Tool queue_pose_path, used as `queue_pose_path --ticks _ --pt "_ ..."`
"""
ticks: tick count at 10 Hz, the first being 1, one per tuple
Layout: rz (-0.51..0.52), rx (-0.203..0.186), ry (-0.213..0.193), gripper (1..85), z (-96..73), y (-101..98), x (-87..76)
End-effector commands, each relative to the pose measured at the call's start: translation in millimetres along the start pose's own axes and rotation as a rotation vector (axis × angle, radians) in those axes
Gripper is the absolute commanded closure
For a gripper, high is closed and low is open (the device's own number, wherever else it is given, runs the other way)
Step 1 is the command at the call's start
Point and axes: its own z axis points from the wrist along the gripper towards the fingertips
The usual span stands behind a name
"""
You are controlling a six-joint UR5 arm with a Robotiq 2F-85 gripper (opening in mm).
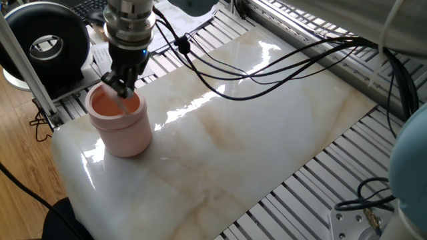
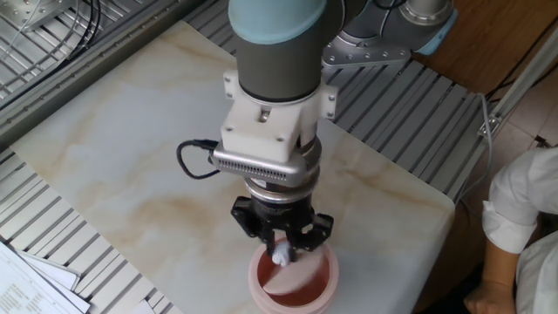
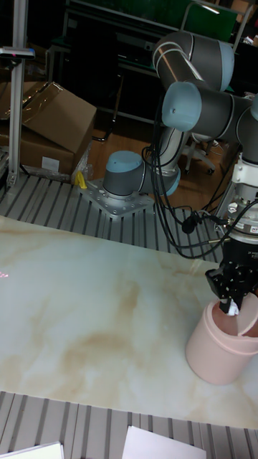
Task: Put the garbage in the trash can
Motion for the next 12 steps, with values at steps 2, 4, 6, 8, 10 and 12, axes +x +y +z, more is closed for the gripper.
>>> queue_pose_path --ticks 2,4,6,8,10,12 --pt "-0.101 -0.013 0.001 17.7 -3.1 -1.2 -0.1" --pt "-0.103 -0.024 -0.01 17.3 -4.2 2.9 -3.5" --pt "-0.089 -0.029 -0.018 18.0 -8.5 12.3 -10.9" --pt "-0.077 -0.022 -0.021 18.3 -2.6 17.9 -21.6" --pt "-0.077 -0.023 -0.037 18.3 11.2 19.0 -30.6" --pt "-0.075 -0.018 -0.043 18.3 19.6 19.9 -36.3"
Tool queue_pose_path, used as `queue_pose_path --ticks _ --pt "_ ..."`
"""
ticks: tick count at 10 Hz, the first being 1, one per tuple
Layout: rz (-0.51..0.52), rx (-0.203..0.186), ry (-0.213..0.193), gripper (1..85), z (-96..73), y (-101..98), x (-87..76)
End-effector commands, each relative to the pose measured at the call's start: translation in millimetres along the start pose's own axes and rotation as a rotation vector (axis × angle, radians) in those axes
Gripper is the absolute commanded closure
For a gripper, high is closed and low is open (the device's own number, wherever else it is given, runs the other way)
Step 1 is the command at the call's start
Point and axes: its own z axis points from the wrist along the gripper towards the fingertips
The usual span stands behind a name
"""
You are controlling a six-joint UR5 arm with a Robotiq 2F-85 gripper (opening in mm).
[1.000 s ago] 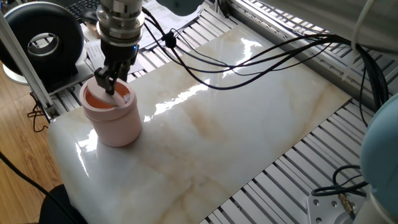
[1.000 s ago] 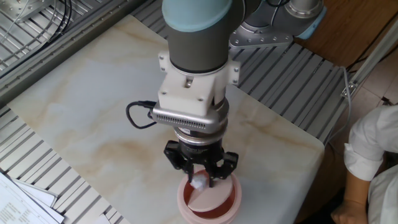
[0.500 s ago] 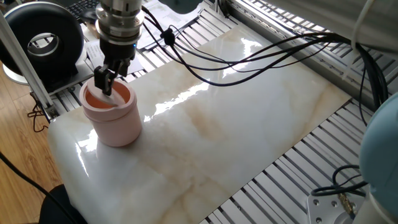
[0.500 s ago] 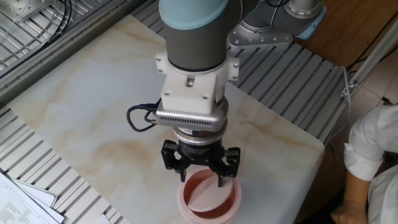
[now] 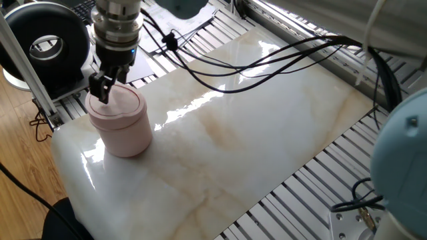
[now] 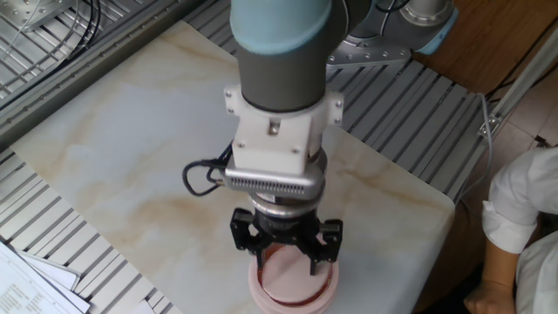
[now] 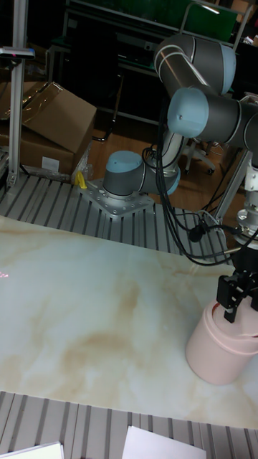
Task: Put the garbage in the trash can
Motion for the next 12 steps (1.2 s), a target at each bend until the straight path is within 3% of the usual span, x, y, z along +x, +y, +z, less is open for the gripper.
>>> queue_pose_path --ticks 1,5,10,12 --pt "0.017 0.003 -0.01 18.3 12.4 3.4 -11.8" --pt "0.019 0.011 -0.009 19.0 13.2 4.2 -13.7" --pt "0.03 -0.009 -0.009 19.0 -6.8 13.0 -15.1" --pt "0.04 -0.007 -0.019 19.0 -5.3 13.0 -20.0"
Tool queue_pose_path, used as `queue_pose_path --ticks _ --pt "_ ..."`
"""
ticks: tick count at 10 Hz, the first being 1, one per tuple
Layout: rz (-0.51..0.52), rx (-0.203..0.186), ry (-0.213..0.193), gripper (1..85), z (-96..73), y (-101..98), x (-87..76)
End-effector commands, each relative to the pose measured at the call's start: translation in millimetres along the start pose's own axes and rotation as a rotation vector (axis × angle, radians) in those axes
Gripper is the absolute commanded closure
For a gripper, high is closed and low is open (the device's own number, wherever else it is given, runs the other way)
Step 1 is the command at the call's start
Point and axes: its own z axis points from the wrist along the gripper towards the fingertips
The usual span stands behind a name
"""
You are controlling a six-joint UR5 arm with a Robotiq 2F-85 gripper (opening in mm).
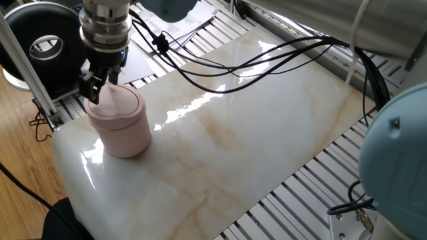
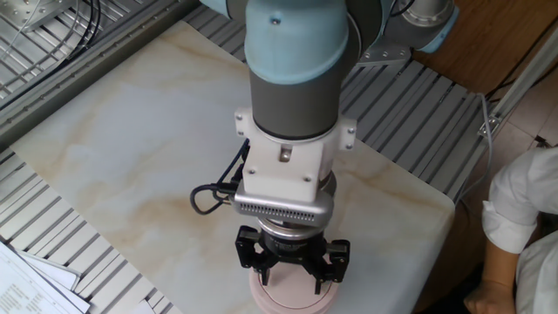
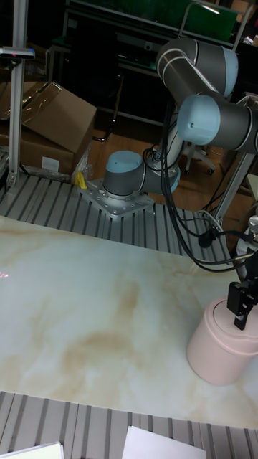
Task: Put the garbage in the trash can
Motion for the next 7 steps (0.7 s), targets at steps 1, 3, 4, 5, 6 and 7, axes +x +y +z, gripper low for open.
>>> queue_pose_path --ticks 1,3,4,5,6,7 --pt "0.018 -0.015 -0.015 18.3 0.4 3.2 -7.4" --pt "-0.001 -0.007 -0.013 15.0 11.8 -0.2 -8.9" --pt "-0.017 0.004 -0.011 14.0 17.3 -2.7 -8.7" --pt "-0.027 0.016 -0.004 13.3 20.0 -5.1 -7.5" --pt "-0.036 0.024 0.002 13.3 19.2 -7.6 -6.0" --pt "-0.041 0.026 0.005 13.3 17.8 -8.9 -5.4"
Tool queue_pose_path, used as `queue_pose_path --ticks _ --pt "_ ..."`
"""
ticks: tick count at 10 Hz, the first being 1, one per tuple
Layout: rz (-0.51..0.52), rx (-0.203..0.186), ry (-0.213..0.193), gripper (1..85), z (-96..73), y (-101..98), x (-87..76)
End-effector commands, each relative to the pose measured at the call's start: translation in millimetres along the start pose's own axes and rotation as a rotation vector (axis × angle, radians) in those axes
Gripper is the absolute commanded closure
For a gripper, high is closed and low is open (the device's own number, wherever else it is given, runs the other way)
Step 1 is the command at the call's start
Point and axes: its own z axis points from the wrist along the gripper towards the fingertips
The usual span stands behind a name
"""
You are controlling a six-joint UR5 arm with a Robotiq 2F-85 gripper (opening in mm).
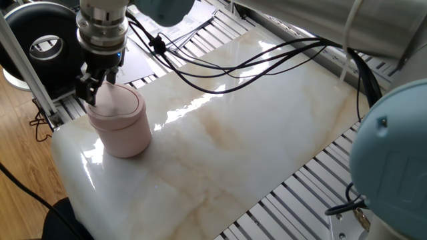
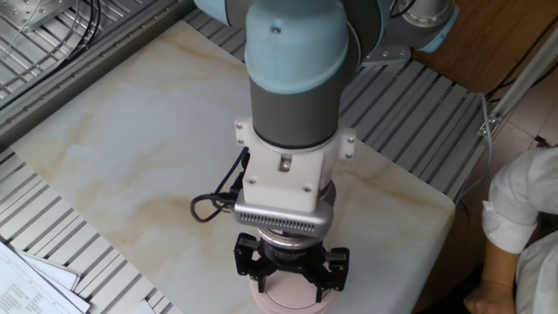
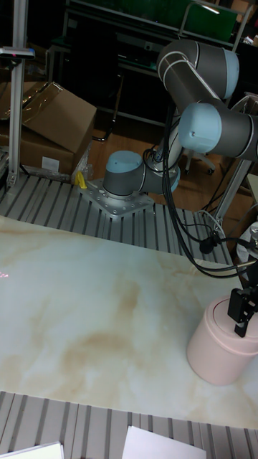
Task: Put the garbage in the trash can
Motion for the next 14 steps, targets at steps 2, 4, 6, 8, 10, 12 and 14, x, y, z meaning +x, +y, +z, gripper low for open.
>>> queue_pose_path --ticks 2,4,6,8,10,12,14 --pt "-0.013 0.007 0.009 13.3 -2.8 -3.2 1.2" --pt "-0.012 0.005 0.015 14.0 -9.2 -2.5 2.9" --pt "-0.016 -0.004 0.028 14.7 -19.8 -4.4 7.1" --pt "-0.037 -0.013 0.058 14.7 -39.8 -17.0 20.8" --pt "-0.088 -0.016 0.093 19.0 -64.0 -49.2 55.3" --pt "-0.122 -0.041 0.037 42.0 -70.1 -83.7 97.9" --pt "0.009 -0.068 0.029 84.3 -70.9 -78.1 102.0"
